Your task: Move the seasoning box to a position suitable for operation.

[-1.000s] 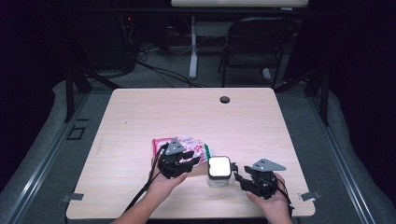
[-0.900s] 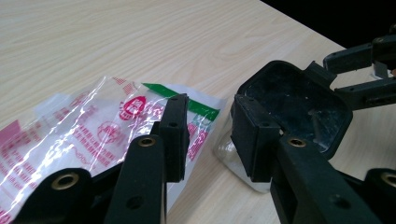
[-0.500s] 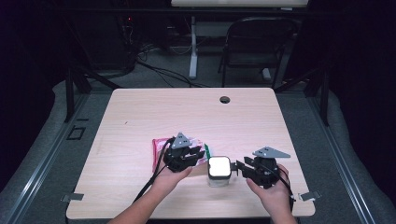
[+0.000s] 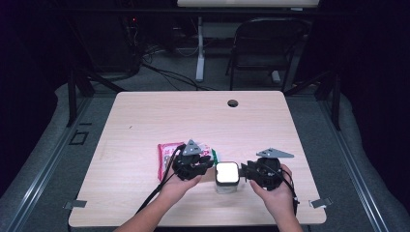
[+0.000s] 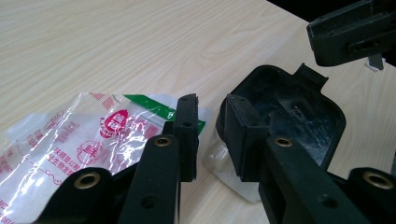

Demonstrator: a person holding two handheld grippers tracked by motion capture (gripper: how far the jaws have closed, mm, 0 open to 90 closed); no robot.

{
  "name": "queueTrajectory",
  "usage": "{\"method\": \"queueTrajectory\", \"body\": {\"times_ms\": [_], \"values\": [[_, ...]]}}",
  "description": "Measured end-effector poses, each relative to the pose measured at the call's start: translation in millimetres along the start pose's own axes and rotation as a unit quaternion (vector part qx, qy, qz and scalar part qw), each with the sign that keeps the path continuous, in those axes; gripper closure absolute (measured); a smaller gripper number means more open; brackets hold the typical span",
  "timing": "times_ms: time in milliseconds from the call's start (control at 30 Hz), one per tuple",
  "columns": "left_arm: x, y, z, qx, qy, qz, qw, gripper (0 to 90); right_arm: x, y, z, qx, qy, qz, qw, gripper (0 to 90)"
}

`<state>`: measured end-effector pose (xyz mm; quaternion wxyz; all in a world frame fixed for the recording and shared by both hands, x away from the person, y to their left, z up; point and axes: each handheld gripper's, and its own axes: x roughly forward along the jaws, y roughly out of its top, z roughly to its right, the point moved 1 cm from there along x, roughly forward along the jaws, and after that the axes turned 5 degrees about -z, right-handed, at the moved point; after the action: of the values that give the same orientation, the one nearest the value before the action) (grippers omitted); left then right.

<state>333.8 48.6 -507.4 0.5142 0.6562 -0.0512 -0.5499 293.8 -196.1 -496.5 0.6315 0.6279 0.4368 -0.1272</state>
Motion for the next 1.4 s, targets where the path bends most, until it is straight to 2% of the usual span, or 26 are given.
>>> {"method": "queueTrajectory", "body": {"times_ms": [67,100,200,233,300,700,867,1200,1233,1400], "values": [[0.1,-2.0,1.8,-0.002,0.006,0.001,1.0,76.1,-0.3,-0.5,0.2,-0.001,-0.003,-0.002,1.0,72.4],[-0.2,-2.9,0.5,0.002,-0.005,-0.005,1.0,76.1,-0.2,-1.2,0.1,0.002,-0.005,-0.002,1.0,73.0],[1.9,-6.6,0.4,-0.003,-0.001,-0.008,1.0,78.1,1.3,-3.1,1.0,0.012,0.004,-0.004,0.9999,73.8],[2.2,-8.4,-0.6,-0.005,-0.012,-0.012,0.9998,78.9,1.5,-3.3,0.9,0.015,0.007,-0.004,0.9999,73.8],[2.2,-9.4,-0.7,-0.005,-0.014,-0.012,0.9998,80.5,2.7,-3.6,0.5,0.019,0.011,-0.007,0.9997,73.8],[5.5,-22.3,1.4,0.007,-0.027,-0.034,0.999,89.9,6.3,-6.3,-4.5,0.015,0.015,-0.007,0.9998,82.9],[7.3,-24.5,5.5,0.02,-0.051,-0.048,0.9973,90.0,6.2,-7.6,-4.5,0.016,0.015,-0.003,0.9998,83.0],[7.0,-26.6,10.8,0.033,-0.07,-0.063,0.995,90.0,5.9,-8.5,-4.8,0.018,0.011,-0.002,0.9998,83.2],[7.4,-26.9,12.2,0.037,-0.075,-0.067,0.9942,90.0,5.8,-8.5,-4.9,0.018,0.011,-0.002,0.9998,83.1],[7.9,-27.1,13.5,0.04,-0.077,-0.068,0.9939,90.0,5.7,-8.7,-5.1,0.019,0.01,-0.002,0.9998,83.2]]}}
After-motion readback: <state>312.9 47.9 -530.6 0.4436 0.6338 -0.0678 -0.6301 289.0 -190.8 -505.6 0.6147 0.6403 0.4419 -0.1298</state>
